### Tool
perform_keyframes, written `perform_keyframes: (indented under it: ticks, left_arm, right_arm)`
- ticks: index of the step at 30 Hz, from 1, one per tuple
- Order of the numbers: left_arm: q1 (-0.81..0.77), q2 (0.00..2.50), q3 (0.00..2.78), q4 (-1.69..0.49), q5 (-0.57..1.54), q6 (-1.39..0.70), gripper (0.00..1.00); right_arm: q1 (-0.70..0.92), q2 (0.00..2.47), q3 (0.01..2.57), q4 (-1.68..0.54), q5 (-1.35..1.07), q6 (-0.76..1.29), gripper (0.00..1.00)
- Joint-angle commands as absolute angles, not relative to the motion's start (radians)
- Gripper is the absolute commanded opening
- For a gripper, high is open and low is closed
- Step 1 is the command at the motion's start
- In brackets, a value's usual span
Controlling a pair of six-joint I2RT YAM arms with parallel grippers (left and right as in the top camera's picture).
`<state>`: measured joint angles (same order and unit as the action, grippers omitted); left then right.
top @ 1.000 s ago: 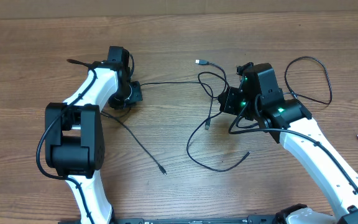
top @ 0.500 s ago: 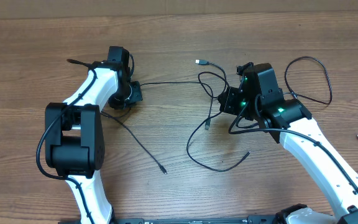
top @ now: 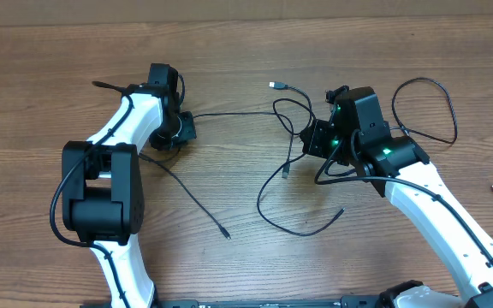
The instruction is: Untangle cables
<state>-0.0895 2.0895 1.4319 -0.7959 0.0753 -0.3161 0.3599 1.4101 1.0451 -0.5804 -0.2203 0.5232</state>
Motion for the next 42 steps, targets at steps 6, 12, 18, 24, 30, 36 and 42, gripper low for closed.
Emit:
perform_keyframes:
  ticks: [6, 12, 18, 24, 30, 36, 42]
  left_arm:
    - [-0.082, 2.186, 1.362, -0.797, 0.052, -0.334, 0.04]
    - [-0.082, 2.186, 1.362, -0.797, 0.052, -0.333, 0.04]
    - [-0.082, 2.186, 1.362, -0.796, 0.049, -0.334, 0.04]
    - [-0.082, 2.186, 1.362, -0.796, 0.049, -0.333, 0.04]
    - [-0.082, 2.186, 1.362, -0.796, 0.049, -0.334, 0.04]
    - [-0.082, 2.186, 1.362, -0.796, 0.049, -0.334, 0.04]
    - [-0.082, 2.186, 1.362, -0.796, 0.049, -0.334, 0.04]
  right_arm:
    - [0.358, 1.41, 1.048, -0.582, -0.21, 0.527, 0.04]
    - [0.358, 1.403, 1.048, -0.58, -0.251, 0.527, 0.04]
    - [0.358, 1.196, 1.097, -0.566, -0.311, 0.523, 0.04]
    - [0.355, 0.97, 1.116, -0.532, -0.198, 0.524, 0.04]
    - [0.212, 0.841, 1.116, -0.595, -0.15, 0.524, 0.04]
    - [0.055, 0.904, 1.116, -0.761, -0.15, 0.524, 0.04]
    - [0.024, 1.063, 1.116, -0.822, -0.159, 0.524, 0.04]
